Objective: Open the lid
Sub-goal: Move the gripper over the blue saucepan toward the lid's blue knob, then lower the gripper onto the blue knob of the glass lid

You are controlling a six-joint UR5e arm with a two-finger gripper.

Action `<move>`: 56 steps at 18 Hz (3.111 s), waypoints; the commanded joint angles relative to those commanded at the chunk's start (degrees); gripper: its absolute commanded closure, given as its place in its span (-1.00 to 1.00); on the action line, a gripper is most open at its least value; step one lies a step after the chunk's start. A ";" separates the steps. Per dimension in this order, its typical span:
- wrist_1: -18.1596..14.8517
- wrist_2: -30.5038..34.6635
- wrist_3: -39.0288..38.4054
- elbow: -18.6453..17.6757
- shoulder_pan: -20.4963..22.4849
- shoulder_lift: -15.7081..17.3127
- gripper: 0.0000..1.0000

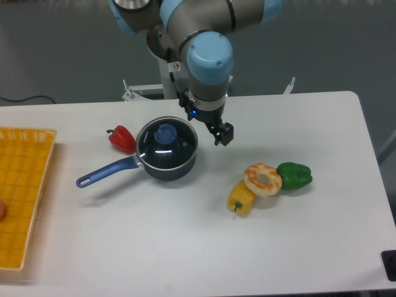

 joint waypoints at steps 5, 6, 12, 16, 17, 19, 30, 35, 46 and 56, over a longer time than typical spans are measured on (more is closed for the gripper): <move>0.52 0.62 8.19 1.14 -5.71 -1.31 -1.00; 0.53 0.79 10.29 1.40 -6.33 -1.84 -1.00; 0.18 5.45 21.03 1.49 -11.95 -4.91 -1.00; 0.26 5.36 23.58 0.53 -13.28 -7.29 -1.00; 0.26 5.45 24.81 0.09 -13.46 -7.29 -1.00; 0.18 5.45 27.53 -1.05 -13.55 -6.86 -1.00; 0.35 6.07 35.00 -5.00 -13.11 -3.44 -1.00; 3.59 5.54 36.67 -6.94 -10.39 -1.50 -1.00; 12.13 5.36 38.70 -11.60 -10.38 -0.18 -1.00; 12.39 5.54 38.62 -13.27 -10.30 0.79 -1.00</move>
